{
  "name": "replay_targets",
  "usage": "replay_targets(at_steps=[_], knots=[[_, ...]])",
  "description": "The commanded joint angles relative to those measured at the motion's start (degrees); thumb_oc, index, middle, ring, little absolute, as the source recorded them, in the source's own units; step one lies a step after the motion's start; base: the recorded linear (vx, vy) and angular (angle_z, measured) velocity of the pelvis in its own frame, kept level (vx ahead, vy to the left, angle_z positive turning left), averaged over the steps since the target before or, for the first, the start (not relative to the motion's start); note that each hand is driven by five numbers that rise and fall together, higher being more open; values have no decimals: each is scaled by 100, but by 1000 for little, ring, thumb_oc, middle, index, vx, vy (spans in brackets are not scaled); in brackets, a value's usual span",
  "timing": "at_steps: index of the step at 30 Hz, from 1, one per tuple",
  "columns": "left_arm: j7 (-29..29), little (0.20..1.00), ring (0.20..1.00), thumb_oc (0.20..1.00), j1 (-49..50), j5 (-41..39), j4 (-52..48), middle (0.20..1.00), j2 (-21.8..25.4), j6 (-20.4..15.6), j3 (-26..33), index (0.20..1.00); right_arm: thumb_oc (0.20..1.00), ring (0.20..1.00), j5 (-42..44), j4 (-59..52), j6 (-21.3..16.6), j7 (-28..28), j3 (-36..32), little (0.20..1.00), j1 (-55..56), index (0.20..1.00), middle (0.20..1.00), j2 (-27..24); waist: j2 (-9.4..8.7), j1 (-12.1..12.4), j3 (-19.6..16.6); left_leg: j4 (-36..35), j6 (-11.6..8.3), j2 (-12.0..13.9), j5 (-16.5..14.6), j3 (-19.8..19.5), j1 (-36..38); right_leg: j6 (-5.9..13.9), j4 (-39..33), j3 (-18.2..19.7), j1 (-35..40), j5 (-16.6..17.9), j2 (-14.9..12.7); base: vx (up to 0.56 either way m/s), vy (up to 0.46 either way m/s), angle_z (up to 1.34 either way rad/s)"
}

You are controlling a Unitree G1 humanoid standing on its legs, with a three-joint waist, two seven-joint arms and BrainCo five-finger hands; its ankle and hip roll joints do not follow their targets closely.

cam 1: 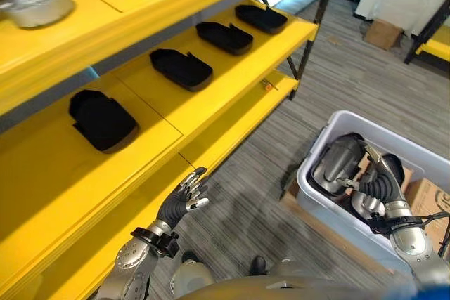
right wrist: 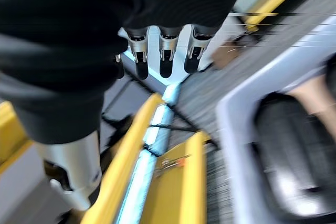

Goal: Move parts from the plastic box to the shelf.

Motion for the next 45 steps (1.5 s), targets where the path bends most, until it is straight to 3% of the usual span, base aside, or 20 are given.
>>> replay_targets(at_steps=[1, 2, 3, 5, 6, 7, 11, 12, 13, 14, 15, 19, 21, 25, 27, 29, 31, 36, 40, 45], knots=[[27, 1000, 1000, 1000, -160, -233, -315, 1000, 121, -240, 227, 1000, 1000, 1000, 126, -52, -97, -276, -295, 1000, -588, 1000, 1000, 94, -46, 176, 301, 272, -391, 213, -920, 131, 359, 996, -474, -46, 306, 655, -916, 4, -317, -34], [-40, 1000, 1000, 1000, -177, -279, -347, 1000, 73, -213, 224, 1000, 1000, 1000, 134, 99, -15, -407, -280, 1000, -621, 1000, 1000, 106, 15, 175, 277, 209, -515, 237, -728, -44, 425, 957, -421, -9, 227, 596, -876, 8, -237, -46], [14, 1000, 1000, 1000, -203, -290, -347, 1000, 50, -197, 227, 1000, 1000, 1000, 137, 207, -39, -409, -249, 1000, -652, 1000, 1000, 112, 42, 208, 274, 175, -504, 165, -761, -226, 425, 935, -342, 31, 189, 543, -883, 48, -218, -67], [217, 1000, 1000, 1000, -311, -327, -298, 1000, 19, -183, 231, 1000, 1000, 1000, 167, 457, -160, -270, -125, 1000, -774, 1000, 1000, 150, 74, 287, 269, 210, -392, -197, -1085, -758, 406, 896, -234, 219, 109, 488, -919, 107, -92, -86], [326, 1000, 1000, 1000, -374, -397, -296, 1000, 26, -128, 255, 1000, 1000, 1000, 147, 583, -253, -175, -70, 1000, -814, 1000, 1000, 171, 78, 326, 257, 226, -237, -576, -1515, -985, 434, 923, -245, 335, 97, 523, -961, 120, -52, -106], [349, 1000, 1000, 1000, -386, -411, -306, 1000, 33, -98, 263, 1000, 1000, 1000, 155, 591, -245, -153, -64, 1000, -810, 1000, 1000, 180, 82, 327, 251, 230, -192, -684, -1621, -1016, 441, 935, -262, 366, 101, 539, -963, 58, -67, -113], [278, 1000, 1000, 1000, -425, -350, -295, 1000, 83, 65, 256, 1000, 1000, 1000, 369, 588, -120, -81, -84, 1000, -697, 1000, 1000, 325, 129, 261, 212, -3, 37, -1192, -1657, -899, 490, 984, -395, 423, 48, 774, -895, 64, -52, -44], [252, 1000, 1000, 1000, -417, -309, -252, 1000, 87, 104, 215, 1000, 1000, 1000, 443, 600, -167, -31, -56, 1000, -646, 1000, 1000, 439, 189, 238, 194, -299, 107, -1436, -1594, -942, 562, 1061, -386, 461, -21, 837, -846, 130, -16, 27], [234, 1000, 1000, 1000, -399, -260, -224, 1000, 82, 120, 194, 1000, 1000, 1000, 430, 606, -189, -44, -27, 1000, -618, 1000, 1000, 520, 225, 253, 196, -483, 147, -1595, -1545, -1071, 569, 1113, -341, 503, -100, 871, -812, 214, 30, 20], [272, 1000, 1000, 1000, -347, -89, -203, 1000, 41, 121, 152, 1000, 1000, 1000, 426, 661, -213, -186, 81, 1000, -686, 1000, 1000, 708, 257, 394, 245, -722, 270, -1844, -1522, -1738, 541, 1163, -143, 771, -320, 883, -712, 158, 43, -14], [273, 1000, 1000, 1000, -344, -79, -207, 1000, 45, 129, 152, 1000, 1000, 1000, 444, 684, -222, -184, 95, 1000, -715, 1000, 1000, 733, 253, 407, 238, -740, 294, -1869, -1523, -1805, 529, 1164, -122, 805, -370, 909, -699, 128, 63, -54], [213, 1000, 1000, 1000, -380, -57, -202, 1000, 53, 94, 34, 1000, 1000, 1000, 812, 753, -251, 72, 213, 1000, -971, 1000, 1000, 880, 240, 406, 199, -840, 332, -1831, -1553, -1813, 624, 1109, -194, 920, -318, 810, -608, 34, 86, -91], [199, 1000, 1000, 1000, -516, 6, -127, 1000, 52, 42, -77, 1000, 1000, 1000, 521, 739, -260, 219, 297, 1000, -1039, 1000, 1000, 931, 214, 383, 110, -897, 336, -1832, -1534, -1700, 659, 1081, -337, 941, -166, 783, -574, 74, 166, -43], [263, 1000, 1000, 1000, -763, 256, 22, 1000, 92, 274, -267, 1000, 1000, 1000, 341, 758, 159, 193, 443, 1000, -1237, 1000, 1000, 811, 146, 412, -29, -887, 306, -1790, -1512, -1450, 638, 1047, -301, 774, -8, 651, -512, 57, 180, -54], [448, 1000, 1000, 1000, -797, 190, 167, 1000, 71, 344, -310, 1000, 1000, 1000, 354, 844, 335, 210, 528, 1000, -1446, 1000, 1000, 817, 110, 466, -35, -891, 362, -1760, -1501, -1360, 667, 1217, 272, 575, -277, 778, -671, 29, 143, -44], [455, 1000, 1000, 1000, -751, 220, 331, 1000, 20, 382, -310, 1000, 1000, 1000, 313, 882, 431, 133, 592, 1000, -1586, 1000, 1000, 872, 92, 614, -37, -834, 406, -1656, -1608, -1291, 744, 1446, 669, 197, -451, 809, -1182, 69, -9, -66], [480, 1000, 1000, 1000, -794, 302, 492, 1000, -2, 374, -341, 1000, 1000, 1000, 369, 900, 577, 34, 584, 1000, -1690, 1000, 1000, 914, 46, 711, 27, -692, 485, -1569, -1573, -1178, 696, 1448, 622, -12, -414, 914, -1460, 40, -117, -81], [498, 1000, 1000, 1000, -1013, 369, 721, 1000, 13, 247, -407, 1000, 1000, 1000, 563, 924, 664, -101, 615, 1000, -1630, 1000, 1000, 1160, -16, 651, 131, -424, 578, -1451, -1714, -1302, 611, 1539, 252, 466, -412, 1268, -1885, 64, -188, -13], [827, 1000, 1000, 1000, -997, 314, 855, 1000, 9, 144, -380, 1000, 1000, 1000, 352, 874, 429, 356, 811, 1000, -1763, 1000, 1000, 1335, -3, 729, 224, -257, 523, -1197, -1794, -1167, 605, 1675, 46, 424, -482, 1560, -2313, 123, -271, -22], [638, 1000, 1000, 1000, -783, 448, 889, 1000, -2, -37, -203, 1000, 1000, 1000, 321, 696, 340, 360, 799, 1000, -1654, 1000, 1000, 1189, -27, 707, 267, 64, 376, -793, -1721, -1216, 448, 1591, -55, 611, -224, 1189, -2029, 306, -457, -45]])
